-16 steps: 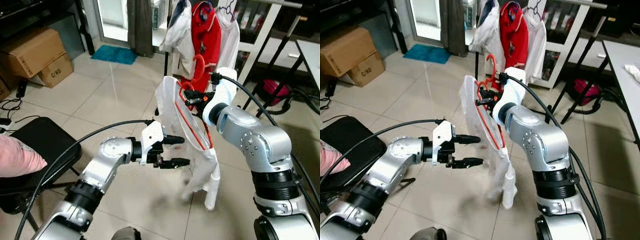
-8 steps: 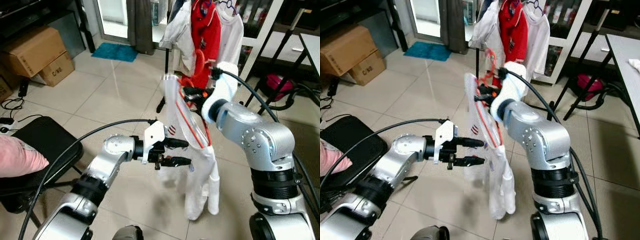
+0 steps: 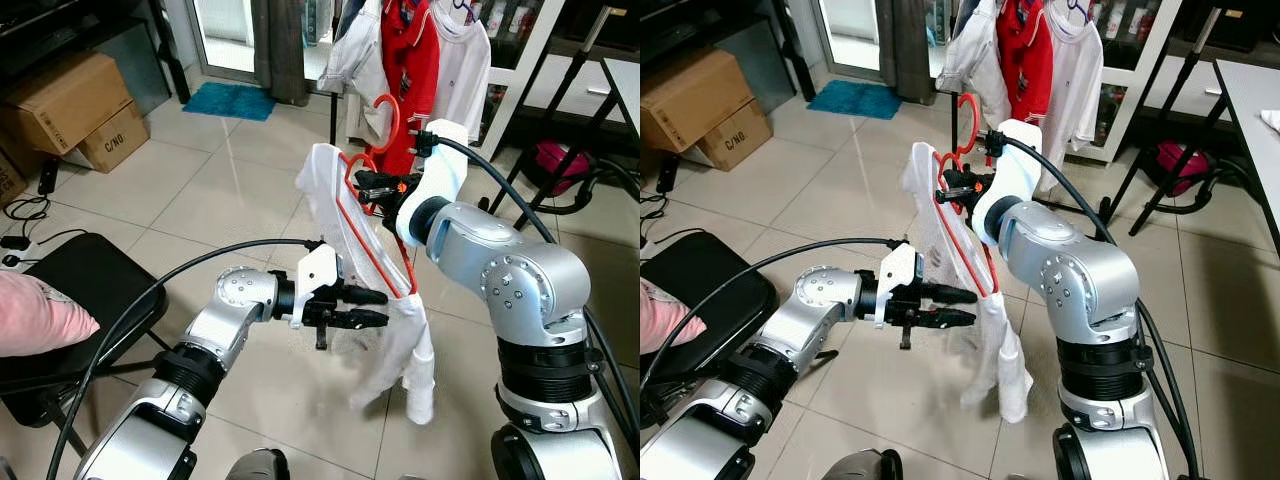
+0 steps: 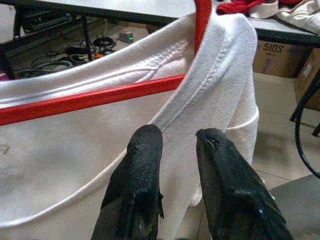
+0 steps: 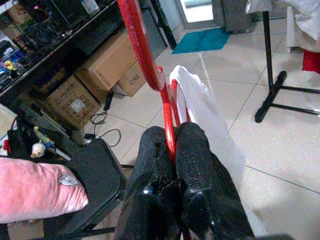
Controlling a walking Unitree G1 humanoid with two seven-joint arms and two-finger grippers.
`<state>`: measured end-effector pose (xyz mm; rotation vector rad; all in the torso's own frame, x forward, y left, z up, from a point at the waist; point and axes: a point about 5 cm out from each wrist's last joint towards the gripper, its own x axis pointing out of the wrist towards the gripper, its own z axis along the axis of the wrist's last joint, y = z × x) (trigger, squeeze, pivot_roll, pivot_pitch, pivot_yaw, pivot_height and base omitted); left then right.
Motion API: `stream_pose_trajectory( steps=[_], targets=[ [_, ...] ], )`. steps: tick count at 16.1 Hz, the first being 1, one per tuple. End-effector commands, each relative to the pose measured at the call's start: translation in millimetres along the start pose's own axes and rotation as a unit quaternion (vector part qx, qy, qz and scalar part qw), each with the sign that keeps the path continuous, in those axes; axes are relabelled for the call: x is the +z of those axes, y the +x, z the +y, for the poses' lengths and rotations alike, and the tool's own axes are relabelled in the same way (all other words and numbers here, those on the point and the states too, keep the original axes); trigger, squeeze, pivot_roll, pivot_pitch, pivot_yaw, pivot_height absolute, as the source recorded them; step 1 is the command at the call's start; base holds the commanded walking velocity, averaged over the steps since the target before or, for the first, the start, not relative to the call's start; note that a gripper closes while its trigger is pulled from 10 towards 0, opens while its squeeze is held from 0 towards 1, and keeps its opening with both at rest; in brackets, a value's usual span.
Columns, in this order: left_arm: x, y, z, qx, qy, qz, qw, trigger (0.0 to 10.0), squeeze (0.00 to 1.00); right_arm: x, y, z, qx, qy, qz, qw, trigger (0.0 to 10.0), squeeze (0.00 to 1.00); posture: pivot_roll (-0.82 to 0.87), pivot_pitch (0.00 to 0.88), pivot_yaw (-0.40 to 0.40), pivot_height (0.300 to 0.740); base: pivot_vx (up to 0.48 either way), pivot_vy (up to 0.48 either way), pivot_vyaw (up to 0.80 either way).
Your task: Hang hanger
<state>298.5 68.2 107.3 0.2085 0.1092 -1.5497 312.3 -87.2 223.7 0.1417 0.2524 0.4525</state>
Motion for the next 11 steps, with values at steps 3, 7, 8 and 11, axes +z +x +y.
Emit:
stream_pose_trajectory(
  steps=[3,7,8,11],
  targets=[
    [-2.0,5.2,-3.9,-0.025,0.003,0.012,1.0,0.5,0.0,7.1,-5.2,4.9,0.009,-0.005,-0.015,1.0,10.0,0.0,-0.07,0.085,0.056,0.74,0.0,0.0,0.0],
    [-2.7,10.3,-2.9,-0.03,0.002,0.012,0.999,0.0,0.0,7.9,-5.8,7.2,0.012,-0.008,-0.015,1.0,10.0,0.0,-0.08,0.087,0.062,0.74,0.0,0.0,0.0],
    [-2.4,10.2,-2.1,-0.028,0.003,0.012,1.0,0.0,0.0,8.1,-5.9,7.4,0.013,-0.008,-0.015,1.0,10.0,0.0,-0.08,0.087,0.062,0.74,0.0,0.0,0.0],
    [0.0,7.9,-0.6,-0.016,0.012,0.005,1.0,0.0,0.0,7.9,-6.5,6.6,0.01,-0.008,-0.014,1.0,10.0,0.0,-0.08,0.083,0.068,0.74,0.0,0.0,0.0]
  ],
)
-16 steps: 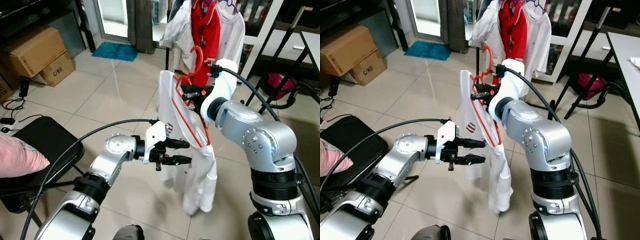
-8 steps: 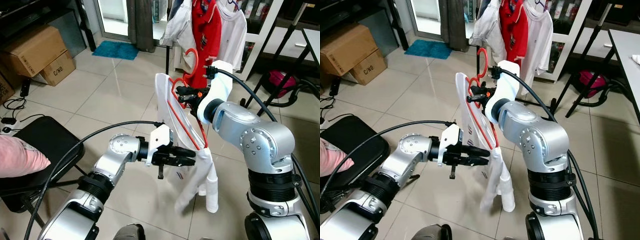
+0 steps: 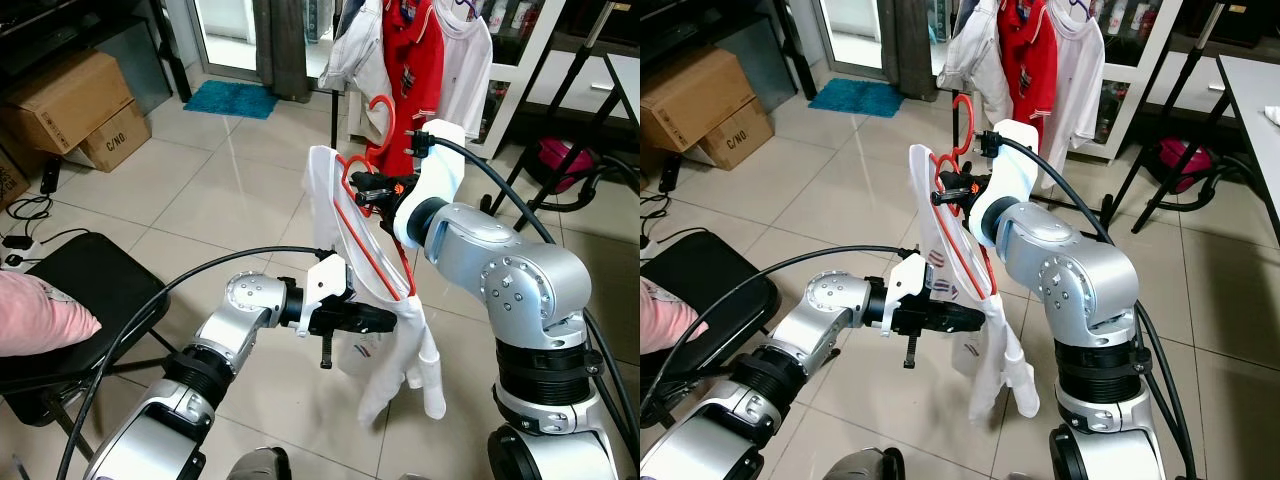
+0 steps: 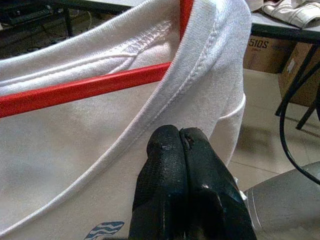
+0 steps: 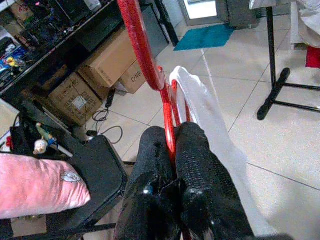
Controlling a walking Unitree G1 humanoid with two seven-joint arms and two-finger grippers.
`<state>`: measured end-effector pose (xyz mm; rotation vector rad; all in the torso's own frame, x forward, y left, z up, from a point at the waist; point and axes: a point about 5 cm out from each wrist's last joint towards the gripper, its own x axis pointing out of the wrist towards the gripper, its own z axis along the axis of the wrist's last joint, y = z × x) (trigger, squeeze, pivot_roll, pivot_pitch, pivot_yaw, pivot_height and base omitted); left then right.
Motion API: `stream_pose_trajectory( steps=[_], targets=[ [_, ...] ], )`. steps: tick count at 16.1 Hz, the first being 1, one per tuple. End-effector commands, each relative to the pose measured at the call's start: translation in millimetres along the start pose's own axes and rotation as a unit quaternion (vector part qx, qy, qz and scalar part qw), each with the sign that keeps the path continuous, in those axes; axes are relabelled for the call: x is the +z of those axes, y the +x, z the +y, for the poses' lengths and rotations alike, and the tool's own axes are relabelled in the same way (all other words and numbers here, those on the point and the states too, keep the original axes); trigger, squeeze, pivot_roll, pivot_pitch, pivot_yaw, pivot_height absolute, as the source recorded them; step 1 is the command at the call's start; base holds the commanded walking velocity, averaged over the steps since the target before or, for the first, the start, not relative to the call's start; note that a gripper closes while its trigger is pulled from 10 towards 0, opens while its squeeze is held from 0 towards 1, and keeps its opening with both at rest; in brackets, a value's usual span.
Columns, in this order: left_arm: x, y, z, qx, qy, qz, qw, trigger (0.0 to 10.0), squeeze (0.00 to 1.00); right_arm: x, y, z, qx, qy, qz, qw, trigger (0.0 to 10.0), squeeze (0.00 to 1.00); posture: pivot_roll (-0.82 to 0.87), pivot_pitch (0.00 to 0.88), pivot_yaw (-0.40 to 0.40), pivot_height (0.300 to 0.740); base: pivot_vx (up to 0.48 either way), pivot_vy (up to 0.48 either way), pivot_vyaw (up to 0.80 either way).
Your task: Hang hanger
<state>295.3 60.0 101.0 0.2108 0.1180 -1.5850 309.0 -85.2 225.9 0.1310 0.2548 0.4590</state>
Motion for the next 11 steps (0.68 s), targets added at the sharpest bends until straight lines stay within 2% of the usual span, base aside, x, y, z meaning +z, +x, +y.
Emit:
stream_pose_trajectory(
  steps=[1,2,3,4,7,11],
  targets=[
    [7,-5.2,3.0,0.018,0.019,-0.006,1.0,0.9,0.0,6,-4.6,1.3,0.003,-0.003,-0.017,1.0,10.0,0.0,-0.08,0.079,0.076,0.74,0.0,0.0,0.0],
    [9,-8.9,2.9,0.036,0.025,-0.015,0.999,10.0,0.0,6,-5.3,-0.1,-0.001,-0.002,-0.017,1.0,10.0,0.0,-0.08,0.077,0.079,0.74,0.0,0.0,0.0],
    [13,-14.5,1.6,0.062,0.032,-0.039,0.997,10.0,0.11,5,-6.1,-2.8,-0.008,-0.001,-0.016,1.0,10.0,0.0,-0.08,0.077,0.079,0.74,0.0,0.0,0.0],
    [17,-22.3,-1.6,0.093,0.041,-0.068,0.993,10.0,1.0,4,-6.6,-5.8,-0.017,0.001,-0.015,1.0,10.0,0.0,-0.07,0.076,0.076,0.74,0.0,0.0,0.0],
    [15,-28.7,-5.8,0.107,0.03,-0.081,0.99,10.0,1.0,5,-5.1,-5.1,-0.012,-0.001,-0.015,1.0,10.0,0.0,-0.06,0.074,0.068,0.74,0.0,0.0,0.0],
    [10,-28.2,-5.3,0.097,0.014,-0.063,0.993,10.0,1.0,6,-4.0,-0.9,0.001,-0.009,-0.011,1.0,10.0,0.0,-0.07,0.07,0.057,0.74,0.0,0.0,0.0]
  ],
)
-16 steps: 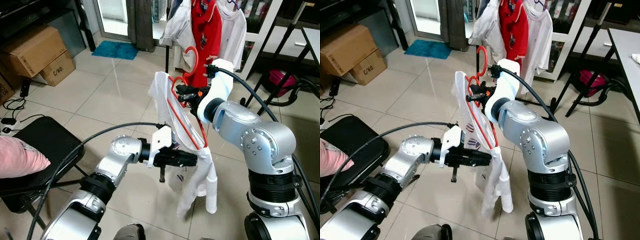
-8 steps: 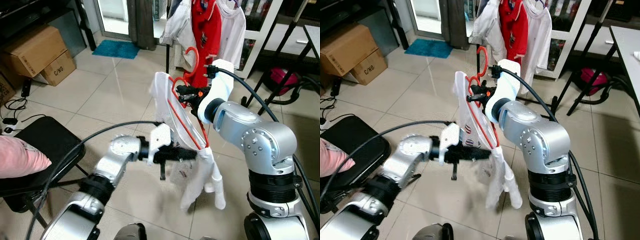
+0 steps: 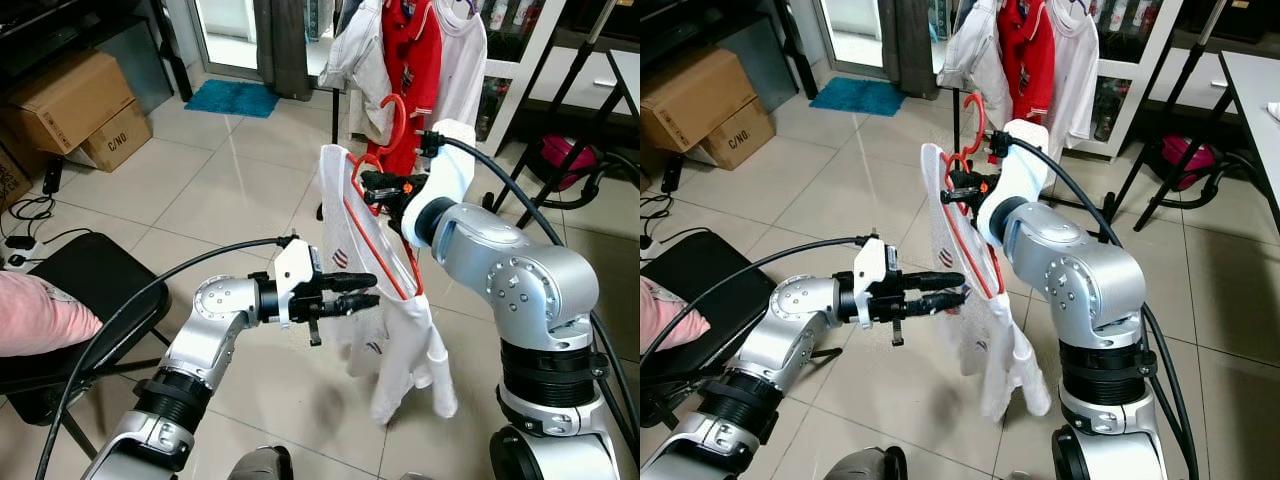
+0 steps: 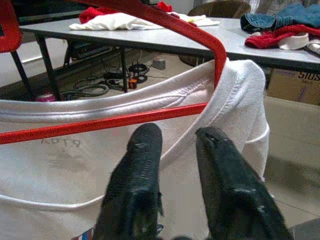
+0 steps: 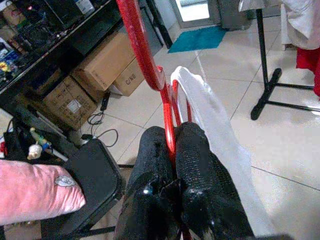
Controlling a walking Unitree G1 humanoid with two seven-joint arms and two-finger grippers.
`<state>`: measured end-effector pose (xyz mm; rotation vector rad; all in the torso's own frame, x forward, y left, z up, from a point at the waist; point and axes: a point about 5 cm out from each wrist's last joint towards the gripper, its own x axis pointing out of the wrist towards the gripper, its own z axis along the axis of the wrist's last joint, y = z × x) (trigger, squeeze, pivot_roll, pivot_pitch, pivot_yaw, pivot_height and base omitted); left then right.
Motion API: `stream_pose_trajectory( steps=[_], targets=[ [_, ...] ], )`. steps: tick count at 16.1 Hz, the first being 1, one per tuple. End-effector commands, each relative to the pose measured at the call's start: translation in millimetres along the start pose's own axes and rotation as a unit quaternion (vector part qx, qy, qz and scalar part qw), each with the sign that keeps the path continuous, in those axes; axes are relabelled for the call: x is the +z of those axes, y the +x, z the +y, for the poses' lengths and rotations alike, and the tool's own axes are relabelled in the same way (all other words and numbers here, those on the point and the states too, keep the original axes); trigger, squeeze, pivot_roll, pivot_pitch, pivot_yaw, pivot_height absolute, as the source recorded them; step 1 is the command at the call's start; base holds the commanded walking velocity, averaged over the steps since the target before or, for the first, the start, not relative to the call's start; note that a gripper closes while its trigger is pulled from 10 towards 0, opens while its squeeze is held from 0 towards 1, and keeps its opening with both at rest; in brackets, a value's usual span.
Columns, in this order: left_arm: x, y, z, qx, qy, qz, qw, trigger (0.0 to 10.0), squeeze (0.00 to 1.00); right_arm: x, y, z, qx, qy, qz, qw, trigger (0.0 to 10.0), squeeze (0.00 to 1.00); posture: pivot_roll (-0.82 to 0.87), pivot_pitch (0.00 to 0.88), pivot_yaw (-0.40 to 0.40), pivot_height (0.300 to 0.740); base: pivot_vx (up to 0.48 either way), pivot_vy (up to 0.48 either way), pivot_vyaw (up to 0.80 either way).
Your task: Hang hanger
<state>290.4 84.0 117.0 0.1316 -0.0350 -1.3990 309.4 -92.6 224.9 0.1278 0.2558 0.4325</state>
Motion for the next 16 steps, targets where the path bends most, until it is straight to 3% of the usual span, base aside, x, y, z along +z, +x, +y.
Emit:
stream_pose_trajectory(
  steps=[1,11,14,15,16],
  targets=[
    [-3,0.1,1.2,-0.014,-0.006,0.015,1.0,10.0,1.0,7,-1.7,6.6,0.016,-0.011,-0.01,1.0,10.0,0.0,-0.08,0.07,0.058,0.74,0.0,0.0,0.0],
    [3,2.3,12.1,-0.027,0.04,0.035,0.998,10.0,1.0,6,-0.8,7.2,0.043,-0.017,-0.002,0.999,10.0,0.0,-0.08,0.075,0.073,0.74,0.0,0.0,0.0],
    [1,10.3,12.3,-0.052,0.04,0.05,0.997,10.0,0.08,7,-1.8,14.0,0.097,-0.021,-0.004,0.995,10.0,0.0,-0.08,0.08,0.072,0.74,0.0,0.0,0.0],
    [1,12.6,13.3,-0.058,0.038,0.053,0.996,10.0,0.0,7,-2.5,16.4,0.109,-0.024,-0.003,0.994,10.0,0.0,-0.08,0.081,0.074,0.74,0.0,0.0,0.0],
    [1,14.7,13.8,-0.066,0.038,0.056,0.996,10.0,0.0,7,-2.7,18.0,0.115,-0.026,-0.001,0.993,10.0,0.0,-0.08,0.083,0.075,0.74,0.0,0.0,0.0]
  ],
)
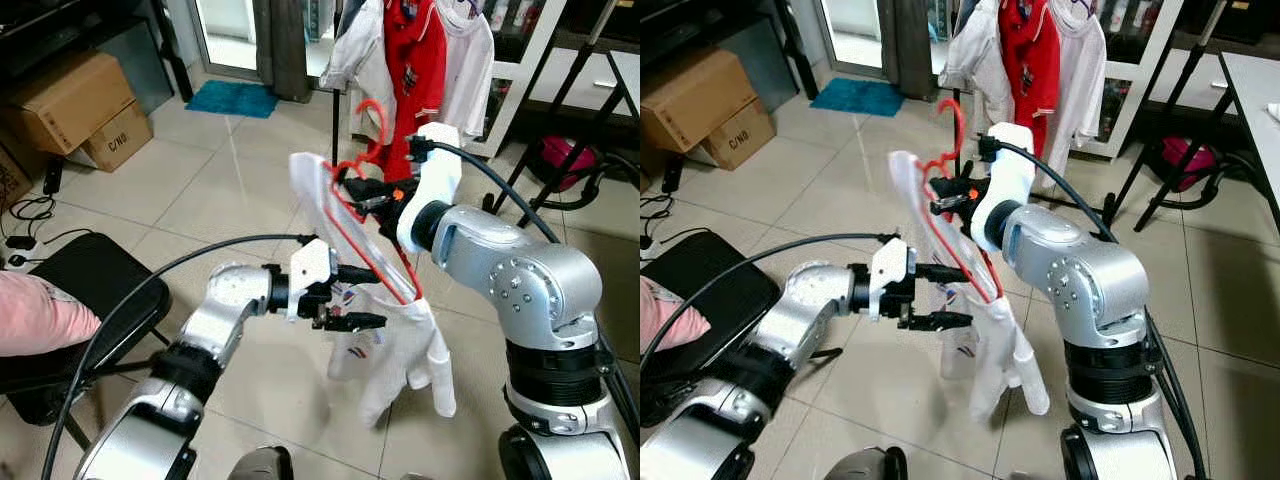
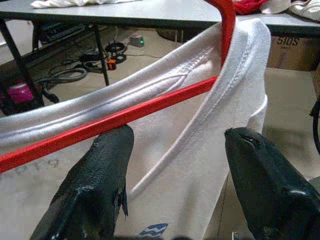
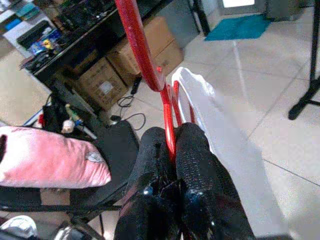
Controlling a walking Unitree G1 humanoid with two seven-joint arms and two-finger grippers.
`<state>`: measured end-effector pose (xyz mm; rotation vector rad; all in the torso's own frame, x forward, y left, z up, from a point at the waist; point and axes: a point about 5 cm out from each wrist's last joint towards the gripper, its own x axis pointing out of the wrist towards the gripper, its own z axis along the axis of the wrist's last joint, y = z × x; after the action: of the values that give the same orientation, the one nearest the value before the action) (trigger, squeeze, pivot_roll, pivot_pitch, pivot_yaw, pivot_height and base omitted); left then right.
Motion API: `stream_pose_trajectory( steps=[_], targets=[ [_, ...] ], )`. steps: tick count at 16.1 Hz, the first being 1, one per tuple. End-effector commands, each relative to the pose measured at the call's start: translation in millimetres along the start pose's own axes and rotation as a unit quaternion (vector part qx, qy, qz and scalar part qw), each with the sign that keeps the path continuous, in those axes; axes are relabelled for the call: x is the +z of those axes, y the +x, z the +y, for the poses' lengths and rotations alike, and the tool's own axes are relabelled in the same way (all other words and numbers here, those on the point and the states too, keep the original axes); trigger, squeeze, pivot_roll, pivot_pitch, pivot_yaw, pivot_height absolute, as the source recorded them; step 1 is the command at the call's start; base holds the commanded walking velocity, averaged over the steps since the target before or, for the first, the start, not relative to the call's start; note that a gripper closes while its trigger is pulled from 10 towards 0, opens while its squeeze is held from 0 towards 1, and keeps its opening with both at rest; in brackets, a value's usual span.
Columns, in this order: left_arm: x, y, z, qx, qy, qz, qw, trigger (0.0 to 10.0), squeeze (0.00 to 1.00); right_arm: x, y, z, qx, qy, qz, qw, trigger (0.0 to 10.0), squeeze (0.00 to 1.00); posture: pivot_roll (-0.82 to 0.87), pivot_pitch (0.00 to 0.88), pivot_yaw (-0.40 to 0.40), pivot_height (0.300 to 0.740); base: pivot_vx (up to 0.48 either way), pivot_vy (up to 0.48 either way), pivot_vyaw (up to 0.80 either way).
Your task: Hang hanger
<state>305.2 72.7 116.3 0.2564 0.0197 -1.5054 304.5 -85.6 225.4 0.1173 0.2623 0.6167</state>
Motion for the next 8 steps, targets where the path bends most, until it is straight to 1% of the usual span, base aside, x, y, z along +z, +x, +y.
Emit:
stream_pose_trajectory(
  steps=[1,2,3,8],
  targets=[
    [0,5.1,0.5,-0.022,0.005,0.012,1.0,10.0,0.0,8,0.7,12.5,0.033,-0.016,-0.01,0.999,10.0,0.0,-0.08,0.082,0.077,0.74,0.0,0.0,0.0],
    [-1,7.3,0.5,-0.027,0.006,0.02,0.999,10.0,0.0,8,1.2,14.8,0.039,-0.017,-0.009,0.999,10.0,0.0,-0.08,0.083,0.079,0.74,0.0,0.0,0.0],
    [-1,8.7,3.0,-0.021,0.01,0.022,0.999,10.0,0.0,9,1.3,17.3,0.047,-0.017,-0.011,0.999,10.0,0.0,-0.08,0.084,0.08,0.74,0.0,0.0,0.0],
    [3,20.0,5.4,-0.032,0.015,0.013,0.999,10.0,0.0,9,2.4,26.9,0.069,-0.021,-0.011,0.997,10.0,0.0,-0.09,0.086,0.087,0.74,0.0,0.0,0.0]
  ],
)
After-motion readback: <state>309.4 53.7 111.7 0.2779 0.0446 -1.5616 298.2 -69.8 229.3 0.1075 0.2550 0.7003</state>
